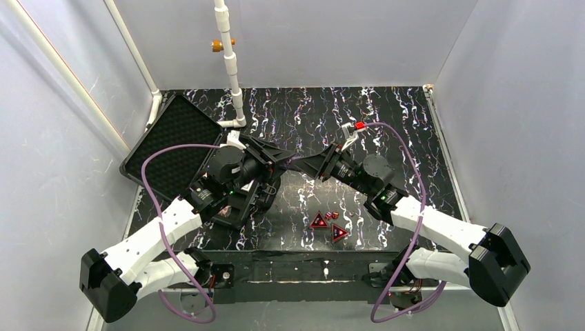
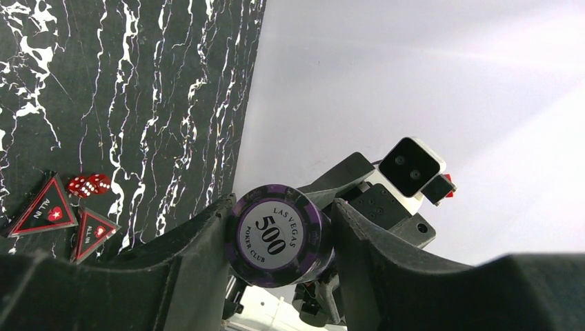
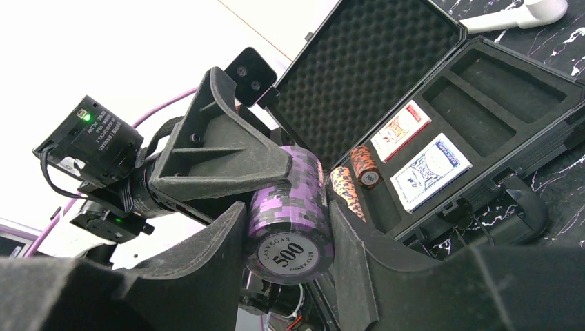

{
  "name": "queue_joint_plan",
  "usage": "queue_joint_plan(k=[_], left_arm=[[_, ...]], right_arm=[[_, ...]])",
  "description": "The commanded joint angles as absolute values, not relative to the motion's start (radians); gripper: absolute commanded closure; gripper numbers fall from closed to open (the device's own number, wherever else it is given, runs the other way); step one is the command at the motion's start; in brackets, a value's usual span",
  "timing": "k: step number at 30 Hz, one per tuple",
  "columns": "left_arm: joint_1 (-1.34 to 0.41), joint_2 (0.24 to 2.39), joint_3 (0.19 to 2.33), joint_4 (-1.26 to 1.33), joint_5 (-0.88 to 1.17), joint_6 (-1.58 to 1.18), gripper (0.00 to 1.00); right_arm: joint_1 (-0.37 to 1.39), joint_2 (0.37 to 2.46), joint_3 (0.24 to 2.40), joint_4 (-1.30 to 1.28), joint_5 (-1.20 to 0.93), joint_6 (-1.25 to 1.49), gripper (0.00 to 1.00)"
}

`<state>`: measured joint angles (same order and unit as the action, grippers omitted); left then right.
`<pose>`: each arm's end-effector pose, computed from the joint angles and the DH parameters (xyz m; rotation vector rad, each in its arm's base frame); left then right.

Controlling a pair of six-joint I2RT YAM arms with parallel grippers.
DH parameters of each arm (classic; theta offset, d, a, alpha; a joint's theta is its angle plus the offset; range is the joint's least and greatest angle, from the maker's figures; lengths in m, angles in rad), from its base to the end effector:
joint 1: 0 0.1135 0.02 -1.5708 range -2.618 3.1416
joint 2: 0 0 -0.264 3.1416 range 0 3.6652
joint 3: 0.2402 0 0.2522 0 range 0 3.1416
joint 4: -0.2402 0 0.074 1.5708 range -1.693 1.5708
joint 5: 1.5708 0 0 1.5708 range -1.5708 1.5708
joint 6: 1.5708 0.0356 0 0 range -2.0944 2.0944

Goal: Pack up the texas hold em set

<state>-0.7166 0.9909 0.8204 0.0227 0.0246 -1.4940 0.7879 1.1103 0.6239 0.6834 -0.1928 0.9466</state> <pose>0.1769 -0.1552 0.3358 -0.7478 1.8828 -1.5718 0.1744 0.1849 0.3099 -0.0597 1.5694 1.5478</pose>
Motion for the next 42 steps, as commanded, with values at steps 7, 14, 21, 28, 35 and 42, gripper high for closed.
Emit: queue_joint_plan(k=[7,14,21,28,35,42], left_arm=[[-0.725,0.974,0.903,0.006,0.014,-1.490,0.39],[-0.725,0.976,0.884,0.006,0.061,-1.590,0.30],[-0.733,0.978,0.869,0.006,0.056,-1.657,0.32],[-0.738,1.016,0.876,0.014,0.058,-1.709,0.34],[-0.741,1.044,0.887,0.017,0.054,-1.736,0.35],[-0.741,1.070,0.906,0.017,0.061,-1.744,0.46]], right_arm=[[0.799,1.047,0.612,0.756,-0.146,0.914,0.99],[0.799,1.043,0.629,0.772,-0.074,0.870,0.99],[0.799,1.068,0.629,0.825,-0.068,0.871,0.99],[0.801,1.059,0.619,0.836,-0.061,0.851,0.99],[0.802,1.047,0.622,0.820,-0.049,0.813,0.99],[0.802,1.027,0.629,0.808,-0.042,0.781,0.99]])
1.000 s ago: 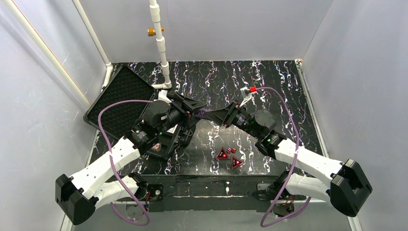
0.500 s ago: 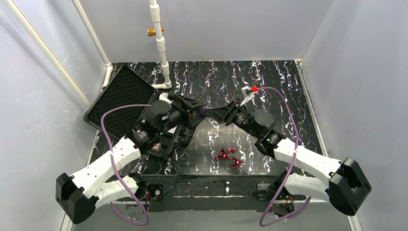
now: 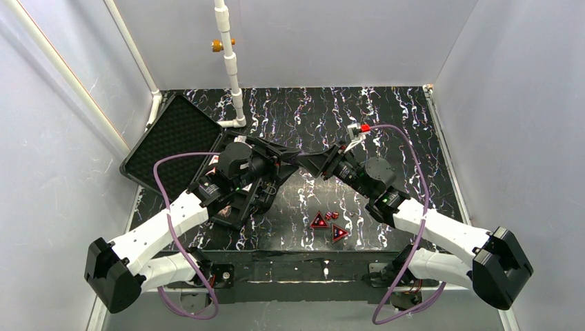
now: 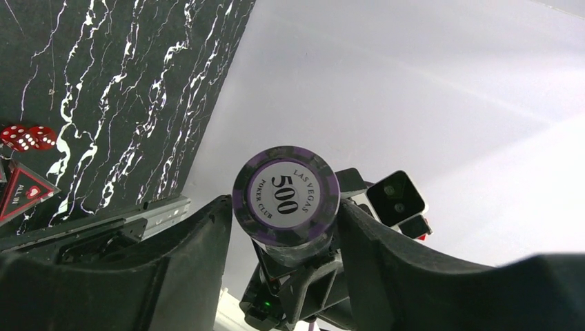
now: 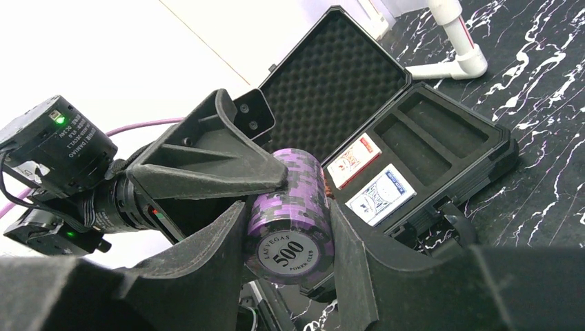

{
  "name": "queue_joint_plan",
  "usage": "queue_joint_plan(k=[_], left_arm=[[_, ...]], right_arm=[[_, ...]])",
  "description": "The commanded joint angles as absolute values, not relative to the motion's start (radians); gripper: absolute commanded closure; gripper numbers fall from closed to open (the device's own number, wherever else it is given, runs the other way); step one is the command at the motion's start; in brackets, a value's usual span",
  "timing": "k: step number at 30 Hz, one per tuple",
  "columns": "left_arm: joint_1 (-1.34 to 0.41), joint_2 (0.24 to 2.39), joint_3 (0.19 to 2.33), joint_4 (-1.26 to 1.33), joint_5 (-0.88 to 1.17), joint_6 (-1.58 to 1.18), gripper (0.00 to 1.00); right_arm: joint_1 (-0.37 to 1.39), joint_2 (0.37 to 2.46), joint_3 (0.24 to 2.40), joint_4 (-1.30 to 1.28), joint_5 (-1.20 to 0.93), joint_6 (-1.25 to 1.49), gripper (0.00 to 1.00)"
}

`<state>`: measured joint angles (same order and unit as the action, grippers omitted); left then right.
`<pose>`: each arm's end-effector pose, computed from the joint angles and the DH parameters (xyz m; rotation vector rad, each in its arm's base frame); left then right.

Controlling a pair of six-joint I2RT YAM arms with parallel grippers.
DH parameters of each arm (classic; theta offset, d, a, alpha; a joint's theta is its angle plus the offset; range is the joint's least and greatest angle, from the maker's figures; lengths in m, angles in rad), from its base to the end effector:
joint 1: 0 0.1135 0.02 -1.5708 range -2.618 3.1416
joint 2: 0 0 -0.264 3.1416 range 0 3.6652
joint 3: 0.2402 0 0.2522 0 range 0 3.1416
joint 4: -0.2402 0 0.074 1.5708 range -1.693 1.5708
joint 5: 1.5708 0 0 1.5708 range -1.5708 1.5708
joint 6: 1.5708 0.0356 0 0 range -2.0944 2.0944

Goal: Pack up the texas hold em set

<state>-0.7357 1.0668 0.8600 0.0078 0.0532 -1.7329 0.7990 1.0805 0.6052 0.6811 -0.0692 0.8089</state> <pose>0.1855 -0.1705 0.3314 -0.9983 1.9325 -1.6991 0.1713 0.1796 0.3100 -0.0568 1.5100 1.3738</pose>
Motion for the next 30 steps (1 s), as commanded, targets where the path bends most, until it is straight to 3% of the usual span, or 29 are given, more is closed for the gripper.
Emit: queue_joint_plan(k=[1,16,22,26,27,30], left_arm=[[-0.742,1.072,0.907,0.016,0.061,-1.746,0.48],[-0.745,1.033,0.888,0.006,0.017,-1.746,0.58],[-0.745,1.035,0.892,0.006,0.014,-1.749,0.72],[-0.745,1.035,0.893,0.006,-0.009,-1.753,0.94],[-0.745,1.033,0.892,0.006,-0.020,-1.752,1.00],[-0.745,1.026,0.890,-0.036,-0.032,-1.750,1.00]], right_arm=[[0.802,1.024,0.630,0.804,-0.042,0.777,0.99],[0.810,1.009,0.606,0.821,-0.056,0.775,0.99],[0.814,1.005,0.591,0.856,-0.070,0.771,0.99],[0.817,1.001,0.579,0.860,-0.075,0.770,0.99],[0.818,0.999,0.577,0.858,-0.075,0.774,0.97],[0.818,0.992,0.572,0.843,-0.066,0.779,0.72]])
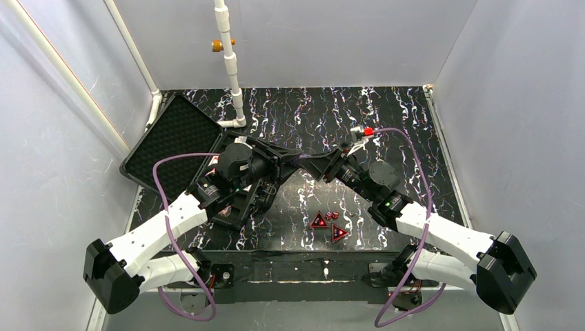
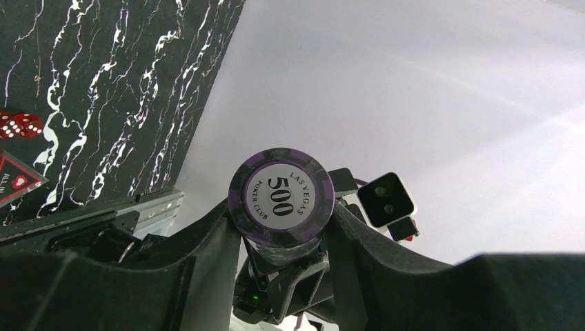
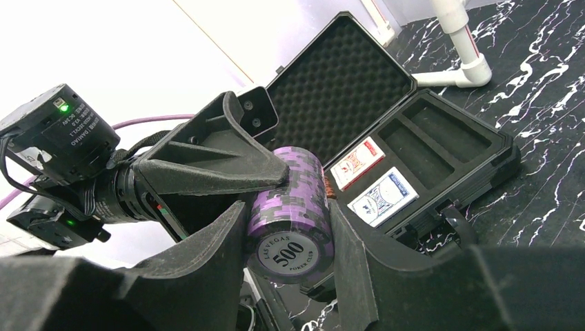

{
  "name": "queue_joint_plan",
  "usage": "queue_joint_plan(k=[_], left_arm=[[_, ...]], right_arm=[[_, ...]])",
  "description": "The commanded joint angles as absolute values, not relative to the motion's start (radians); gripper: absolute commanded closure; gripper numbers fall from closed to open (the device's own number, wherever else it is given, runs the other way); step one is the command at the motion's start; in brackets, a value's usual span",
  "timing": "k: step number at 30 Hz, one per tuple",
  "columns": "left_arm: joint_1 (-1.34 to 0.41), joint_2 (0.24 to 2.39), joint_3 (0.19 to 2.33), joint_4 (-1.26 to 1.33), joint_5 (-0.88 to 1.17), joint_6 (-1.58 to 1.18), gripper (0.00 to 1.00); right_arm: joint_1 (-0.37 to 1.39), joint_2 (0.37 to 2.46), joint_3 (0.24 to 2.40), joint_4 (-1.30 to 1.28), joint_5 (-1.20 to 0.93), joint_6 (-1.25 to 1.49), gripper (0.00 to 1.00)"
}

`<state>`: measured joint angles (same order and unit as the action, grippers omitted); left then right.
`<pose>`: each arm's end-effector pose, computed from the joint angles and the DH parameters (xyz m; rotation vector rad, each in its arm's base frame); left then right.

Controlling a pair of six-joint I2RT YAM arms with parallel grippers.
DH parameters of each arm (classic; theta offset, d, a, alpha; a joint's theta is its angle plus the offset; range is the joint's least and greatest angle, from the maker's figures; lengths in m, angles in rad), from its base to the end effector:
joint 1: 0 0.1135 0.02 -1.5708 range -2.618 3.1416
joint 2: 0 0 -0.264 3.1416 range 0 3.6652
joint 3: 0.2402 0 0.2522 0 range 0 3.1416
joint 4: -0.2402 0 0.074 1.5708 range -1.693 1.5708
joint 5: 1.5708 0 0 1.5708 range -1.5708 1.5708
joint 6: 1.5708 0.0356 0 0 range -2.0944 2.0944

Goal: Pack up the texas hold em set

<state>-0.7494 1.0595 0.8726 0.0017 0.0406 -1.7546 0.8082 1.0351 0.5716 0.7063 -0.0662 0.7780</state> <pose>0.1823 -0.1716 0.3370 -1.0121 1.9171 -1.7224 0.1624 0.1733 0.3110 -0.0841 1.4644 1.3685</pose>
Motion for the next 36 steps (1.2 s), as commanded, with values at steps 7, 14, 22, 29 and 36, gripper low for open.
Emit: queue_joint_plan(k=[7,14,22,29,36], left_arm=[[-0.744,1.003,0.868,-0.049,-0.055,-1.742,1.00],[-0.745,0.976,0.858,-0.086,-0.088,-1.731,1.00],[-0.739,0.870,0.871,-0.338,-0.230,-1.636,1.00],[-0.713,0.778,0.887,-0.592,-0.335,-1.542,1.00],[-0.682,0.743,0.891,-0.700,-0.345,-1.442,1.00]], right_arm=[[0.818,0.962,0.573,0.776,-0.027,0.764,0.23],[0.818,0.951,0.579,0.720,-0.004,0.754,0.01],[0.818,0.876,0.602,0.509,0.104,0.653,0.02],[0.818,0.798,0.560,0.407,0.150,0.630,0.02],[0.818,0.750,0.534,0.327,0.154,0.640,0.02]])
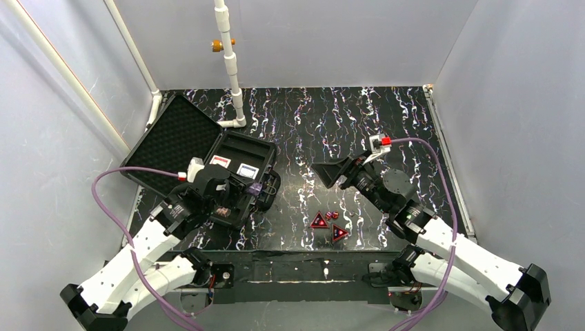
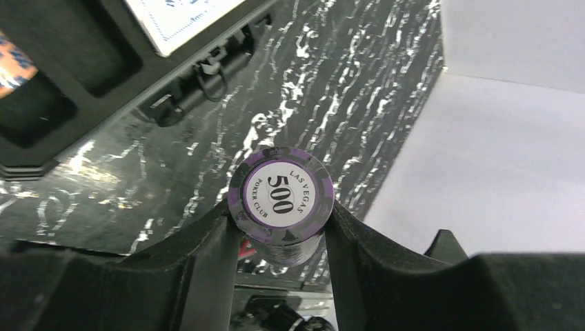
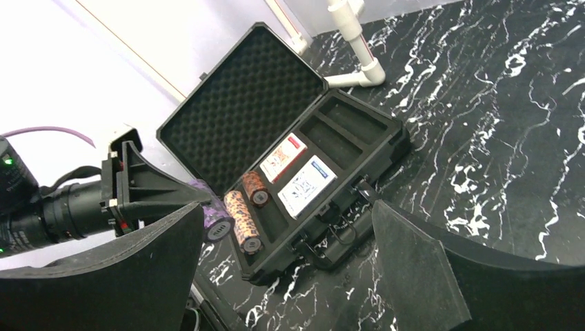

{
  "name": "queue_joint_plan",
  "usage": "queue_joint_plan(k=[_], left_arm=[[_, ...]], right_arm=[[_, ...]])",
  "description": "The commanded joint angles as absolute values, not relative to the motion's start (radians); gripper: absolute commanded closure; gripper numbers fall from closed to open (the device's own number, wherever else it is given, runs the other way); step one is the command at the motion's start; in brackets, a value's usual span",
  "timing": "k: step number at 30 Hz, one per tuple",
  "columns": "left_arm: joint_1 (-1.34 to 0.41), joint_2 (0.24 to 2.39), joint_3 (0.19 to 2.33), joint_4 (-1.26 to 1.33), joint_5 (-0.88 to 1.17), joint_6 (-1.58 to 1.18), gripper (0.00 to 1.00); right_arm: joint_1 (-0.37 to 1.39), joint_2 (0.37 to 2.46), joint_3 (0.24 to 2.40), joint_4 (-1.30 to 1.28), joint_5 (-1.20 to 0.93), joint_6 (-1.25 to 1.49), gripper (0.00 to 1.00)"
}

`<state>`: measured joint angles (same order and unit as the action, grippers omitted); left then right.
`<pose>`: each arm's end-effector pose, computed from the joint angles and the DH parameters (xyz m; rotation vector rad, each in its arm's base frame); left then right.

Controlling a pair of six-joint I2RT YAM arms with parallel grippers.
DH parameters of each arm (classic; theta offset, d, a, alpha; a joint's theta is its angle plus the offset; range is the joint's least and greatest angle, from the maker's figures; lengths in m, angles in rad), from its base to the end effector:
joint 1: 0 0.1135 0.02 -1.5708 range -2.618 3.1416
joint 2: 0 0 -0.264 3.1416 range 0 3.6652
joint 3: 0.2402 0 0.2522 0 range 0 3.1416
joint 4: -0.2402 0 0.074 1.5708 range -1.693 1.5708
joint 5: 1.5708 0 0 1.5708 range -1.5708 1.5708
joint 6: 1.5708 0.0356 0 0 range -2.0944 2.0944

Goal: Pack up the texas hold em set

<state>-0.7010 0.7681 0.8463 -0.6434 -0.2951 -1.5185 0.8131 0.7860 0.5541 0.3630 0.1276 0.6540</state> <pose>0.1296 -0.0959 0.3180 -1.0724 2.0090 -0.9678 0.1366 0.1378 0.3167 -0.0105 1.5384 1.0988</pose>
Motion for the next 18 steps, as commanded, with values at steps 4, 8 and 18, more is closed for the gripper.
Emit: queue_joint_plan(k=[4,8,18], left_arm=[[-0.656,0.786,0.921,-0.780,-0.334,-1.398,1.00],[-0.618,0.797,0.916,-0.780,-0.324,-1.348,1.00],[-0.462,0.903,0.936,-0.800,-0.270,-1.204,1.00]], right_arm=[[0.818,0.727,0.520,0.295,0.165,0.641,0.02],[0.818,0.707,0.505,0.272,0.166,0.647,0.02],[0.818,0.665,0.448,0.232,0.181,0.668,0.02]])
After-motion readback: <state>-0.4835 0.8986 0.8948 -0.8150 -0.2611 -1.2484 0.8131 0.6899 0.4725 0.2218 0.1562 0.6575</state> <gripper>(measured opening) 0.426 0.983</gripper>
